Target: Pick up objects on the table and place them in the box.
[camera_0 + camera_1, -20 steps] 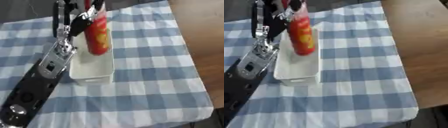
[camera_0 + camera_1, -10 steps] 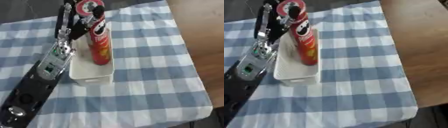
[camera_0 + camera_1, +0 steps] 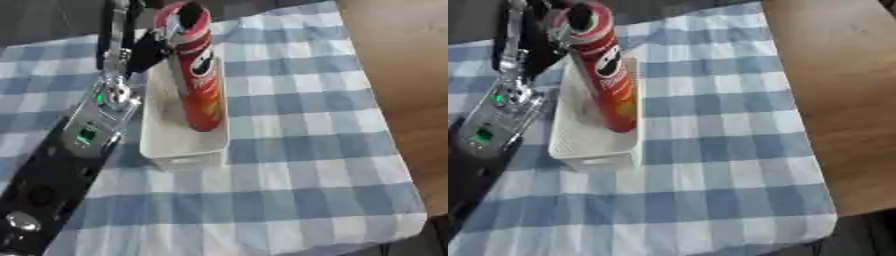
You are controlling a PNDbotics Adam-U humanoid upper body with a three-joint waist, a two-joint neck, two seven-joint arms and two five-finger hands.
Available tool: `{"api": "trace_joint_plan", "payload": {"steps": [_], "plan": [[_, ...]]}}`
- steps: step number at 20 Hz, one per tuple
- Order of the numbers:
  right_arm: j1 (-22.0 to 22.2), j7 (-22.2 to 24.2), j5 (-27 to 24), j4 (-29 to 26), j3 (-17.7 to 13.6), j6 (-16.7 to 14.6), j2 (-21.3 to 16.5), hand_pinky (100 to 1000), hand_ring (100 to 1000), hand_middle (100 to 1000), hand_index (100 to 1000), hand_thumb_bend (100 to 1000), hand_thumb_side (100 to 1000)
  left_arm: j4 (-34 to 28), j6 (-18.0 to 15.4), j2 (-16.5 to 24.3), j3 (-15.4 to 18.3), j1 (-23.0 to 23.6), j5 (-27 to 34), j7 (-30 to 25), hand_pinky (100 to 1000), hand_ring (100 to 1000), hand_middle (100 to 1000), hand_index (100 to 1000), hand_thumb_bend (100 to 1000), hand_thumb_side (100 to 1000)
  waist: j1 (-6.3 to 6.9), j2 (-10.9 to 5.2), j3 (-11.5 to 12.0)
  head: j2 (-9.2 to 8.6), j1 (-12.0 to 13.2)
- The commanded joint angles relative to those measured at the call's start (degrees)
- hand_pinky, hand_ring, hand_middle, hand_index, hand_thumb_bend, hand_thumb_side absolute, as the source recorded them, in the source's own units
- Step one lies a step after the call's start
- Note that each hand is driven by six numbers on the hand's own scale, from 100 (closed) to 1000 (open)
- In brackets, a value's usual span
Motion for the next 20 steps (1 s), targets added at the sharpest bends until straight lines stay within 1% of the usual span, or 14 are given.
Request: {"api": "trace_joint_plan", "payload": {"steps": [1,2,3,4,6,8,10,12,14,16,17,18,20], "plan": [[-0.39,-0.14,0.01,-0.51,-0.72,-0.1,-1.16,572,730,814,831,100,645,-5.98,2.94,6.31,2.34,1.07,-4.76,0.56,710,841,857,984,776,657,-0.19,-1.01,0.32,-0.77,-0.85],[-0.36,-0.13,0.03,-0.52,-0.72,-0.09,-1.2,572,729,814,831,100,646,-7.47,3.69,8.02,2.34,2.09,-4.82,0.07,711,840,858,987,772,671,-0.11,-1.11,0.52,-0.82,-0.97],[-0.33,-0.12,0.05,-0.53,-0.7,-0.09,-1.24,572,729,814,831,100,646,-8.98,4.34,9.73,2.33,3.25,-4.21,-0.46,712,841,858,987,773,667,-0.03,-1.2,0.72,-0.86,-1.05],[-0.32,-0.09,0.07,-0.54,-0.68,-0.1,-1.26,572,729,814,831,100,648,-10.29,4.91,11.01,2.41,4.27,-3.45,-0.84,706,836,854,986,766,685,0.04,-1.26,0.92,-0.92,-1.12],[-0.38,-0.01,0.08,-0.56,-0.59,-0.16,-1.28,572,729,814,831,100,648,-12.55,5.87,13.21,2.75,6.61,-1.75,-0.96,702,834,853,985,763,693,0.15,-1.33,1.28,-1.13,-1.23],[-0.53,0.07,0.09,-0.58,-0.53,-0.2,-1.28,572,729,814,831,100,650,-13.35,5.48,14.11,3.49,8.92,0.15,0.17,687,827,836,971,744,706,0.18,-1.31,1.53,-1.42,-1.44],[-0.65,0.11,0.11,-0.62,-0.52,-0.2,-1.27,572,729,814,831,100,650,-13.54,4.57,13.7,4.54,11.26,1.57,2.37,664,808,816,954,737,704,0.22,-1.24,1.74,-1.66,-1.64],[-0.67,0.12,0.09,-0.58,-0.59,-0.11,-1.26,572,729,814,831,100,650,-13.58,3.02,12.72,5.53,13.52,1.67,5.27,657,798,805,938,726,706,0.2,-1.03,1.85,-2.02,-2.07],[-0.75,0.1,0.09,-0.57,-0.65,-0.06,-1.31,572,729,814,831,100,651,-13.59,0.85,11.71,6.21,15.59,0.44,7.03,660,784,795,915,631,761,0.17,-0.82,2.07,-2.21,-2.37],[-0.77,0.08,0.12,-0.58,-0.69,-0.03,-1.36,572,729,814,831,100,651,-13.6,-2.15,10.64,6.97,17.05,-1.72,7.69,661,780,791,894,534,804,0.17,-0.67,2.4,-2.26,-2.58],[-0.74,0.07,0.12,-0.57,-0.7,-0.01,-1.36,572,729,814,831,100,651,-13.6,-3.81,10.07,7.41,17.55,-3.11,7.88,665,781,791,895,544,800,0.17,-0.58,2.58,-2.29,-2.69],[-0.71,0.06,0.1,-0.57,-0.71,0.01,-1.34,571,729,813,831,100,653,-13.6,-5.18,9.52,7.76,17.89,-4.32,7.96,620,755,787,880,478,815,0.16,-0.51,2.73,-2.31,-2.77],[-0.6,0.06,-0.06,-0.55,-0.69,0.02,-1.19,570,728,813,832,100,655,-13.6,-8.76,7.71,8.54,18.37,-7.13,7.91,593,733,775,869,441,839,0.16,-0.27,3.24,-2.38,-2.91]]}}
